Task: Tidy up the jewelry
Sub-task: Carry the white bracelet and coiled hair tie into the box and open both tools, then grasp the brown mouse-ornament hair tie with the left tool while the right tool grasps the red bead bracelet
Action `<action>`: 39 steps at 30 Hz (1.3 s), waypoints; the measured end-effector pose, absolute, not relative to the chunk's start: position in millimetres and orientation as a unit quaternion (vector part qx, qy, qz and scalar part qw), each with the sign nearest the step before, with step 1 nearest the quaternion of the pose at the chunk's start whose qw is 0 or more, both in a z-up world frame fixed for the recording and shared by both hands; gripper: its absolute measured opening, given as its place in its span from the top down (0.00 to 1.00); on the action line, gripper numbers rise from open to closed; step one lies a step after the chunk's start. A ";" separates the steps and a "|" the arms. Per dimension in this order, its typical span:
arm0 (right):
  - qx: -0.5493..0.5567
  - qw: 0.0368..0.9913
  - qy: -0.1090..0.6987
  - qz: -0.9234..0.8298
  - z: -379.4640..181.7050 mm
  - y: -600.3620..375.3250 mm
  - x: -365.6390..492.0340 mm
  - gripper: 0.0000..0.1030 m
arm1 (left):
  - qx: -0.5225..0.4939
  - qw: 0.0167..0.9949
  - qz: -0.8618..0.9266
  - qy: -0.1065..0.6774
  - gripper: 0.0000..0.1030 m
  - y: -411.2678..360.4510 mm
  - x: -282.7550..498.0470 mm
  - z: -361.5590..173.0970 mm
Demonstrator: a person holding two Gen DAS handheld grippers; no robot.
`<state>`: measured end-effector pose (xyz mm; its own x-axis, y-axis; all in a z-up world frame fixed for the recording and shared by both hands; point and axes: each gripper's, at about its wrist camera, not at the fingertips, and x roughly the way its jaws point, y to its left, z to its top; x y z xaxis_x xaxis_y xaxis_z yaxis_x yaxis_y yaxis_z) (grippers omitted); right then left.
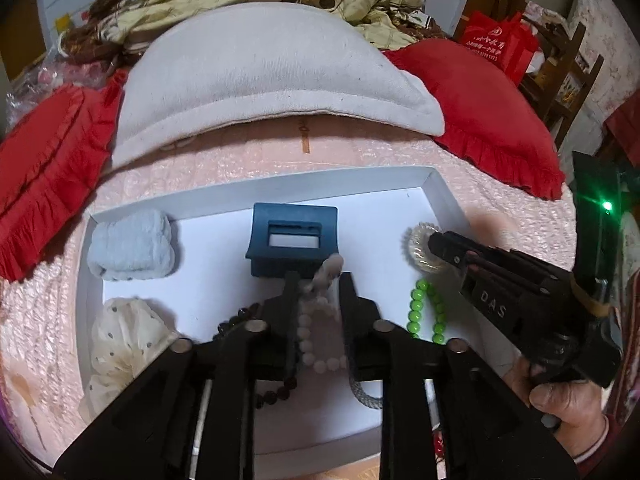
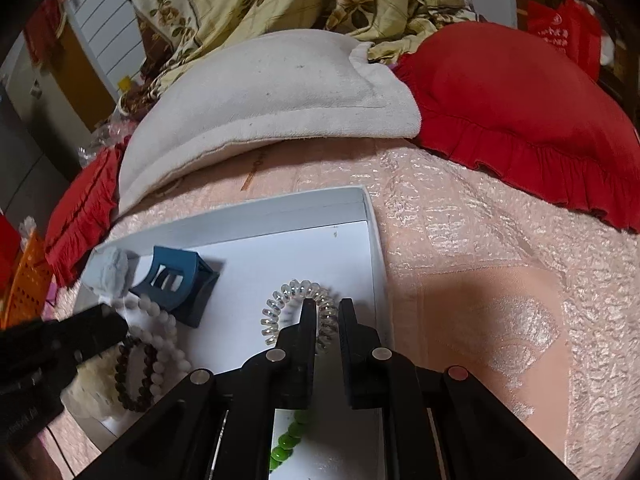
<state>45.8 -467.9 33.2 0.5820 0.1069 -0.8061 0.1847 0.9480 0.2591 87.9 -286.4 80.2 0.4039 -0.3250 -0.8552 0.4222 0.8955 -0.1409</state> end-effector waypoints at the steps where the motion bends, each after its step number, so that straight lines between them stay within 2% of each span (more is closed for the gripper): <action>1: 0.164 0.874 0.456 -0.022 33.3 -467.7 46.1 0.85 | 0.045 0.837 -0.224 0.497 0.72 -284.9 86.4 82.3; 3: 0.175 0.875 0.450 -0.018 36.8 -468.3 43.0 0.77 | 0.040 0.839 -0.227 0.493 0.69 -281.0 83.0 87.2; 15: 0.174 0.889 0.423 -0.015 71.4 -476.0 -22.1 0.72 | 0.066 0.861 -0.236 0.447 0.68 -243.0 21.1 132.9; 19: 0.190 0.885 0.424 -0.014 68.9 -487.4 -58.4 0.72 | 0.050 0.858 -0.240 0.451 0.62 -221.2 -9.6 132.7; 27: 0.206 0.877 0.434 0.014 43.2 -488.4 -123.3 0.72 | 0.043 0.837 -0.241 0.489 0.62 -209.4 -58.7 78.5; 39: 0.220 0.871 0.437 0.041 16.4 -467.3 -113.0 0.72 | 0.056 0.807 -0.284 0.514 0.63 -283.4 -57.0 37.6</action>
<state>-113.0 -467.3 16.4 0.6144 0.2641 -0.7435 0.1209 0.8997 0.4195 -57.0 -283.4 37.6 0.3089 -0.4010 -0.8624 0.5171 0.8319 -0.2015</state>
